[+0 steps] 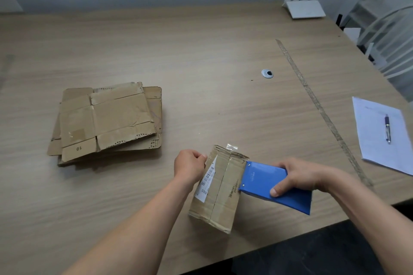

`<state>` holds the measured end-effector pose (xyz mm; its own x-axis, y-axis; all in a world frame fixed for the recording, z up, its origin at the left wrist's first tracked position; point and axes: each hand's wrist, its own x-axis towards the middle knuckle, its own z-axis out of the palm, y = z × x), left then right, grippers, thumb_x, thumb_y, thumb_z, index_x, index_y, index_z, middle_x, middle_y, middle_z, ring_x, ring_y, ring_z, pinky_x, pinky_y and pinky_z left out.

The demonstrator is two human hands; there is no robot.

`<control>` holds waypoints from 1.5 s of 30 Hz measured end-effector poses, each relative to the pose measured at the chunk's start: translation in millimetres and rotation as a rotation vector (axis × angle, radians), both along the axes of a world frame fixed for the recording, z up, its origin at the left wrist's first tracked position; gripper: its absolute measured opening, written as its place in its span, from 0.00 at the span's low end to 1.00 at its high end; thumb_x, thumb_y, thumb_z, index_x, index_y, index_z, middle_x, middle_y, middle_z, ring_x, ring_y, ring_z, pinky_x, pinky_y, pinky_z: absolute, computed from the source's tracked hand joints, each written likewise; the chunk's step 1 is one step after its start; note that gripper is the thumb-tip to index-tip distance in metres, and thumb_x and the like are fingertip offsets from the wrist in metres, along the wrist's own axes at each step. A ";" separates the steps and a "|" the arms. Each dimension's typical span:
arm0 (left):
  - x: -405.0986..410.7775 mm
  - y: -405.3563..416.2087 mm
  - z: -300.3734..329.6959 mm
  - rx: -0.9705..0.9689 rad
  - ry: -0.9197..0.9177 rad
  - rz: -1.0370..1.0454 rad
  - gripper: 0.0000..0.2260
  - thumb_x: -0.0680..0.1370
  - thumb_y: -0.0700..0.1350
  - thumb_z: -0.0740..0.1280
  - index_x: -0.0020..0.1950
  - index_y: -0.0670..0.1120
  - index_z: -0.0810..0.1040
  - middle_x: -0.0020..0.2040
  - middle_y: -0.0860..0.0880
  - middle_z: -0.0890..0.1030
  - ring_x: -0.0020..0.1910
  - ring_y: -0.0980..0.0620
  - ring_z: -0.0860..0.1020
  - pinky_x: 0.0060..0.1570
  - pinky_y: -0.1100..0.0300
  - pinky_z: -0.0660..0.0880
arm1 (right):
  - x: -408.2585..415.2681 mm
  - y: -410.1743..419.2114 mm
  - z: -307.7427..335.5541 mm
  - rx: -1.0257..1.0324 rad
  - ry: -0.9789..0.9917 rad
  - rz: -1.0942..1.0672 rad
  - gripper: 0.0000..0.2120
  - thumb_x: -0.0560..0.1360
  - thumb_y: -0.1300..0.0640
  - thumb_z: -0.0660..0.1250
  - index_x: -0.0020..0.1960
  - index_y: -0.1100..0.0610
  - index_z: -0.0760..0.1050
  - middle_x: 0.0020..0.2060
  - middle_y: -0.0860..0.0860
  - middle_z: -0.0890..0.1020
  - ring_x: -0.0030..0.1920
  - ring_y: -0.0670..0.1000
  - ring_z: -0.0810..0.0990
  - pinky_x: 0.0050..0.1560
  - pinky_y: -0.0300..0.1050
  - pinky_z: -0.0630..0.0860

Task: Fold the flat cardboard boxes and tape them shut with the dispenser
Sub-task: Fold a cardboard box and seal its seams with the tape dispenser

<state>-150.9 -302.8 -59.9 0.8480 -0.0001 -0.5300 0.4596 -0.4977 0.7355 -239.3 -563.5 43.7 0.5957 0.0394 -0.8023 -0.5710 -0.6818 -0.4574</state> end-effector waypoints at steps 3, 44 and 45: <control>-1.1 0.6 -3.2 0.013 -0.003 -0.020 0.17 0.75 0.46 0.69 0.28 0.41 0.77 0.25 0.48 0.75 0.29 0.47 0.70 0.33 0.54 0.72 | 0.7 0.1 -1.3 0.007 0.002 -0.002 0.29 0.52 0.44 0.80 0.51 0.51 0.83 0.44 0.49 0.88 0.48 0.53 0.86 0.50 0.48 0.80; -13.6 -2.6 9.9 0.202 -0.041 0.009 0.18 0.73 0.57 0.73 0.53 0.43 0.81 0.53 0.49 0.83 0.52 0.44 0.82 0.55 0.53 0.77 | 3.6 -4.7 -3.5 -0.037 0.035 0.018 0.27 0.54 0.46 0.81 0.52 0.51 0.84 0.45 0.49 0.88 0.49 0.53 0.86 0.53 0.50 0.81; -15.0 -2.6 11.3 0.232 -0.077 -0.003 0.18 0.74 0.55 0.73 0.57 0.44 0.81 0.55 0.48 0.83 0.55 0.45 0.81 0.56 0.55 0.75 | 3.7 -4.7 -4.0 -0.037 0.032 0.020 0.28 0.54 0.45 0.81 0.53 0.51 0.84 0.46 0.49 0.88 0.49 0.54 0.86 0.54 0.51 0.82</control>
<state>-166.0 -305.4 -48.6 0.8859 0.1117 -0.4502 0.4052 -0.6588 0.6338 -235.5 -568.1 39.7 0.5687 0.0206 -0.8223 -0.5713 -0.7094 -0.4129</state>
